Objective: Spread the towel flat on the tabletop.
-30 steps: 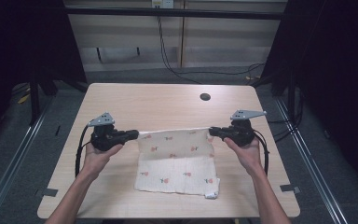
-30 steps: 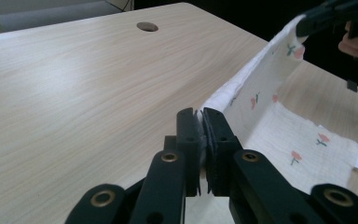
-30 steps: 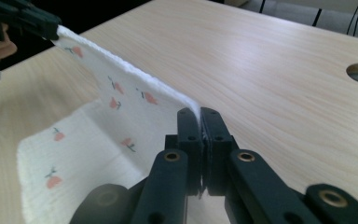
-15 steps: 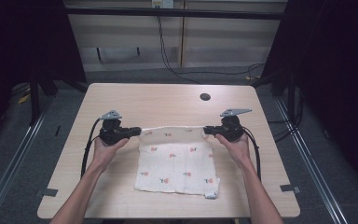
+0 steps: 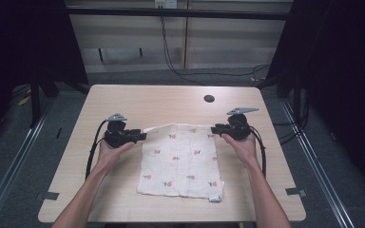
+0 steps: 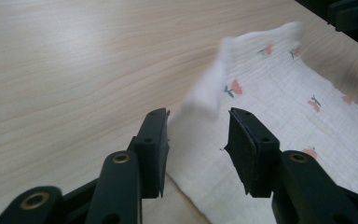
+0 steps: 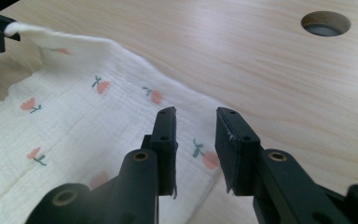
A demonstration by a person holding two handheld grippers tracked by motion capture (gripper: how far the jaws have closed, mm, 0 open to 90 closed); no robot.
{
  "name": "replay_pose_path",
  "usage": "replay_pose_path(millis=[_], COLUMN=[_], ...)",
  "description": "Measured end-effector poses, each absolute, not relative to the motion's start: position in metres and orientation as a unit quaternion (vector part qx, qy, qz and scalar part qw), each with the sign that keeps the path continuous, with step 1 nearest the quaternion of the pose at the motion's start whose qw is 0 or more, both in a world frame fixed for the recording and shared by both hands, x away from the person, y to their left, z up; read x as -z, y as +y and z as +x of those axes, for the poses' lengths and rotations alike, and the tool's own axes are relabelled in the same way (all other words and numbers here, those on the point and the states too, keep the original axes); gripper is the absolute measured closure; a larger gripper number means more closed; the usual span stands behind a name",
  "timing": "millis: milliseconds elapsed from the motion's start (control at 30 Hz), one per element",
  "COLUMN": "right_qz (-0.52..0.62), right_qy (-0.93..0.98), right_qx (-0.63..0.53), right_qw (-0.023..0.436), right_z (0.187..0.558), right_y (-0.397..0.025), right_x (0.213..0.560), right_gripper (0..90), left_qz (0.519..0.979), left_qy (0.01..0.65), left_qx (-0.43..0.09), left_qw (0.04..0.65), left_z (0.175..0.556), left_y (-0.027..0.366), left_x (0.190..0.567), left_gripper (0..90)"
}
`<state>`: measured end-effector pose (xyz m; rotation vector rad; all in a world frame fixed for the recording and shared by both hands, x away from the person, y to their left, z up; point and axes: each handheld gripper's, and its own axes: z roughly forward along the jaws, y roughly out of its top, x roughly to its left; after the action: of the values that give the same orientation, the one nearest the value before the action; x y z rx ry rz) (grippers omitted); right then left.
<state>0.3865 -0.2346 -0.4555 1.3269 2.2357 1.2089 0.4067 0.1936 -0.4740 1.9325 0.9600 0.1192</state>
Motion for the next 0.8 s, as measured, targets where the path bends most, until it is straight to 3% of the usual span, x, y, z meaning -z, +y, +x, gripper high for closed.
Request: replay_pose_path(millis=[67,333,533,800], right_qz=[0.464,0.448,0.417,0.369], right_qy=[0.773,0.778,0.796,0.839], right_qx=[-0.409,-0.420,-0.425,-0.388], right_qw=[0.141,0.132,0.110,0.093], right_z=[0.380,0.347,0.299,0.238], right_y=[-0.239,-0.240,-0.233,-0.215], right_x=[0.453,0.444,0.440,0.457], right_gripper=[60.3,54.1,54.3,62.8], left_qz=[0.789,0.797,0.810,0.818], left_qy=[0.387,0.364,0.339,0.311], left_qx=[-0.051,-0.035,-0.026,-0.016], left_qw=[0.474,0.480,0.477,0.484], left_z=[0.404,0.384,0.355,0.312], left_y=[0.198,0.212,0.219,0.233], left_x=[0.468,0.450,0.447,0.442], left_gripper=[50.4,52.4,58.3,61.6])
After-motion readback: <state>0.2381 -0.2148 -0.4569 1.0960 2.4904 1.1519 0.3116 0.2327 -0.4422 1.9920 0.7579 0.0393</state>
